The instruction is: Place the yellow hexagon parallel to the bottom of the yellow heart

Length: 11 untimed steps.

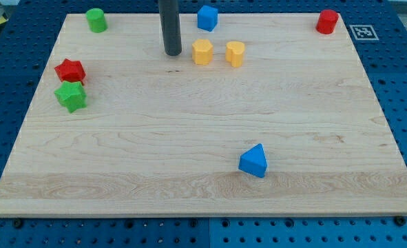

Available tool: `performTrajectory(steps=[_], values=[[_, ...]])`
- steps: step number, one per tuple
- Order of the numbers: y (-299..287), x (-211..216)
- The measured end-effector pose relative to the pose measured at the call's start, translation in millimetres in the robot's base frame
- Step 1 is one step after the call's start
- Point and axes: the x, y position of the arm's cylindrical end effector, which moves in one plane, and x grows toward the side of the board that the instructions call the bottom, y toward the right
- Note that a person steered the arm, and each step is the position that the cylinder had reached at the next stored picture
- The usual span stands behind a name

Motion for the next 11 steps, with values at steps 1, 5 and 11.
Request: performTrajectory(steps=[1,5,11], values=[[22,-18],[75,44],[86,128]])
